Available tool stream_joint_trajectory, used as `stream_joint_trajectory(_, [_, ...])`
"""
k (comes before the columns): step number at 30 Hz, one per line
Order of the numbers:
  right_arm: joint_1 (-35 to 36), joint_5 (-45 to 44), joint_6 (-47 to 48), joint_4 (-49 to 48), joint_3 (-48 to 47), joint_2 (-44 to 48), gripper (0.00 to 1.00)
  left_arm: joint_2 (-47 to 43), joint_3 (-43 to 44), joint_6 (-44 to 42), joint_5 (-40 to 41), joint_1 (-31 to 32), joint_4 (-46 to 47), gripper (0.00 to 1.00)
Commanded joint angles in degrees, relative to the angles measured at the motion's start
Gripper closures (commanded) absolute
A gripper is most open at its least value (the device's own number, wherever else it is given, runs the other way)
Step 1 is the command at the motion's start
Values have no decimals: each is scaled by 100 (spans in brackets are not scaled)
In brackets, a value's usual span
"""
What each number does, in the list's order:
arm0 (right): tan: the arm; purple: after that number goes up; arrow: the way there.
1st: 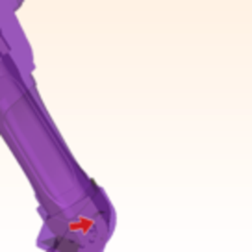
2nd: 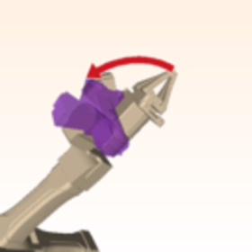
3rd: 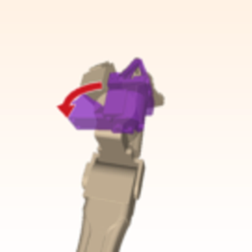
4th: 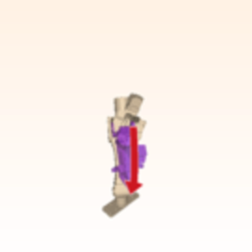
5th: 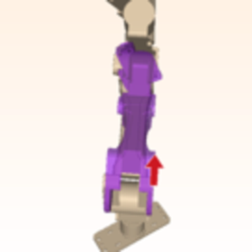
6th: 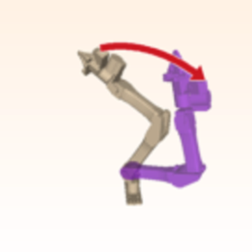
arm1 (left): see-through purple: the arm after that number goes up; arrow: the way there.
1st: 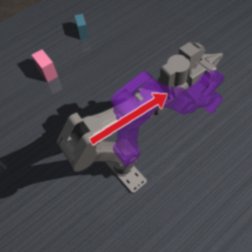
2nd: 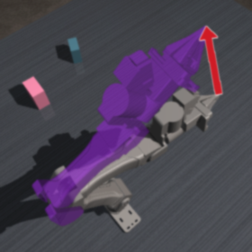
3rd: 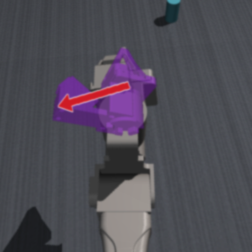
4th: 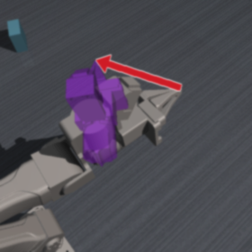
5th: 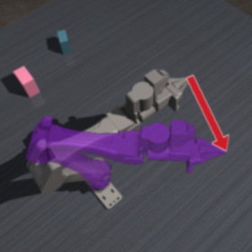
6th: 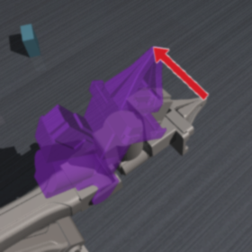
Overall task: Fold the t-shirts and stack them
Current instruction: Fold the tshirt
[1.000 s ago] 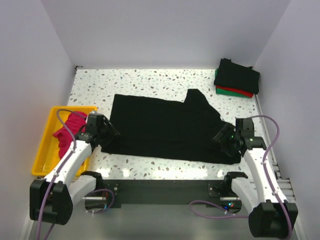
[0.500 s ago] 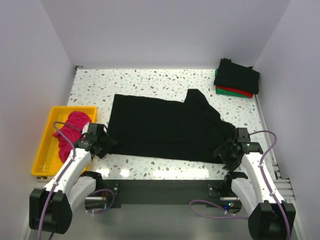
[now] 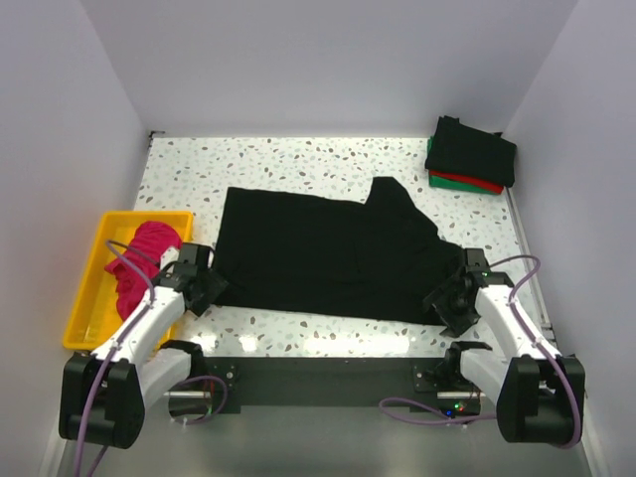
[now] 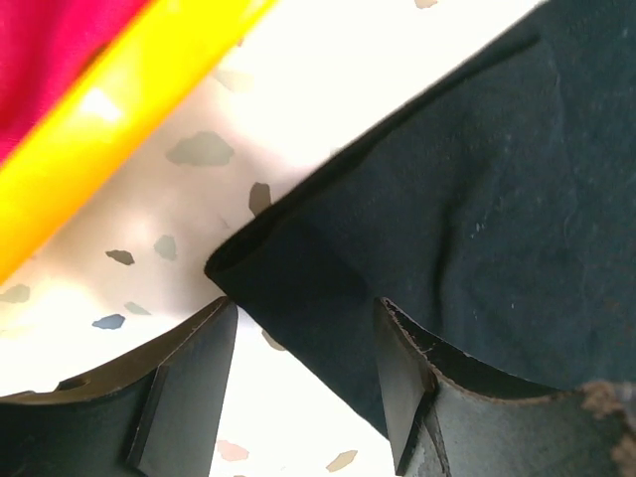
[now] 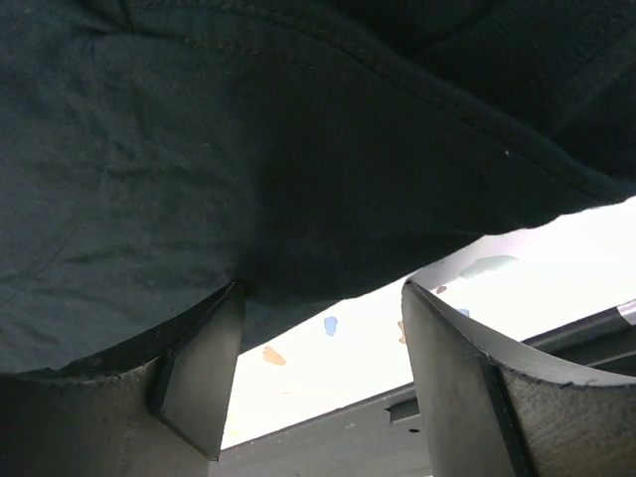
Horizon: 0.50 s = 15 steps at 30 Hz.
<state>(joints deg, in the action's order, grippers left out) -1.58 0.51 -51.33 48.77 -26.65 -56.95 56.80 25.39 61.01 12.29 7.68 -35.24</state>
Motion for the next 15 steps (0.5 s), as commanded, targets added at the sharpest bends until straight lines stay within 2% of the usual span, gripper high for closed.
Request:
stream_joint_trajectory(1, [-26, -174, 44, -456, 20, -263, 33, 112, -122, 174, 458, 14, 70, 39])
stream_joint_trajectory(3, [-35, -192, 114, -579, -6, -404, 34, 217, -130, 165, 554, 23, 158, 42])
stream_joint_trajectory(8, [-26, -482, 325, -825, -121, -712, 36, 455, -174, 95, 564, 14, 395, 57])
stream_joint_trajectory(12, [-26, -596, 536, -1097, -217, -730, 47, 482, -227, -80, 450, 14, 747, 72])
stream_joint_trajectory(13, [-26, -622, 554, -1176, -235, -713, 50, 482, -227, -133, 414, 14, 817, 80])
stream_joint_trajectory(15, [-26, -579, 615, -1291, -270, -669, 58, 420, -227, -256, 353, 14, 966, 88])
